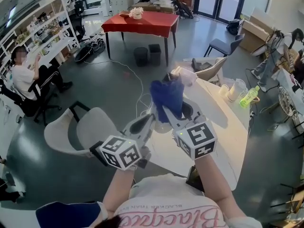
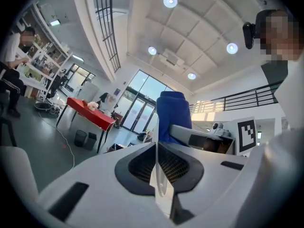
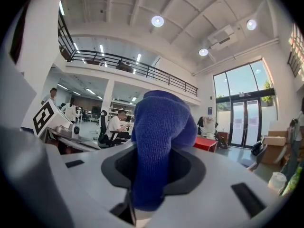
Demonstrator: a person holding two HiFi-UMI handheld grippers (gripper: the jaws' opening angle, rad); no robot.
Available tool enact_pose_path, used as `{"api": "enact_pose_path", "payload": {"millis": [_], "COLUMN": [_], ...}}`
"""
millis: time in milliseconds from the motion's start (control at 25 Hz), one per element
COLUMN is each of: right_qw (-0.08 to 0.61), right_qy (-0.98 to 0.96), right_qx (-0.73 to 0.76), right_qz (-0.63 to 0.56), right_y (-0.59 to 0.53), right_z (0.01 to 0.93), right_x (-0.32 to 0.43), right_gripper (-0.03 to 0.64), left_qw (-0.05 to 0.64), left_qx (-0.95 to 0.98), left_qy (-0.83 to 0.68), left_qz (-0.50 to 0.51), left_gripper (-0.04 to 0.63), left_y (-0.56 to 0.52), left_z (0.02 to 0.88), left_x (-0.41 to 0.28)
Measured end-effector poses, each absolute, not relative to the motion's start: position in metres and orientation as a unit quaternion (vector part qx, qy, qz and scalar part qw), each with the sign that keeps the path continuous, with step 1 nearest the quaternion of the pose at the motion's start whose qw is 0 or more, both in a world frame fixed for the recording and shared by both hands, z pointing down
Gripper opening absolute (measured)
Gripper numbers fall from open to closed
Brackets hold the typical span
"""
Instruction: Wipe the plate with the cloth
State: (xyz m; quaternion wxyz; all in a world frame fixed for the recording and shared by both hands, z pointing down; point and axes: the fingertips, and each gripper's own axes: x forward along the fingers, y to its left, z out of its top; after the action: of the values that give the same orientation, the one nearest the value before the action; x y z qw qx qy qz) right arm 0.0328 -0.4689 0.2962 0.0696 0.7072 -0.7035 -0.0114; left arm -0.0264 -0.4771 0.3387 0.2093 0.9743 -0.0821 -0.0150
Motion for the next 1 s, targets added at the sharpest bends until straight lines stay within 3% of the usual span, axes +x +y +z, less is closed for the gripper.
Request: {"api": "enact_pose_path", "payload": {"millis": [400, 720, 1000], "right_qw": [0.051, 0.039, 0.091], "right_qy": [-0.640, -0.705, -0.740], "right_qx": [0.766, 0.708, 0.666], "right_qz": [0.012, 0.017, 0.025], "right_y": [-0.435, -0.424, -0.446], "right_z": [0.301, 0.295, 0.320], "right_x": [0.088, 0.034, -0.009], "right_gripper": [0.113, 0.114, 0.114], "left_qw": [0.206, 0.223, 0.222], "left_qx": [0.973, 0.969, 0.970], "left_qy": [-0.096, -0.099, -0.094], "left_qz": [-0.026, -0.034, -0.032], "left_gripper": [0.015, 0.015, 0.015], "left_y": [-0.490, -0.492, -0.484], "left_z": [0.336, 0.339, 0.340], "left_x": [-0.029, -0.029, -0.028]}}
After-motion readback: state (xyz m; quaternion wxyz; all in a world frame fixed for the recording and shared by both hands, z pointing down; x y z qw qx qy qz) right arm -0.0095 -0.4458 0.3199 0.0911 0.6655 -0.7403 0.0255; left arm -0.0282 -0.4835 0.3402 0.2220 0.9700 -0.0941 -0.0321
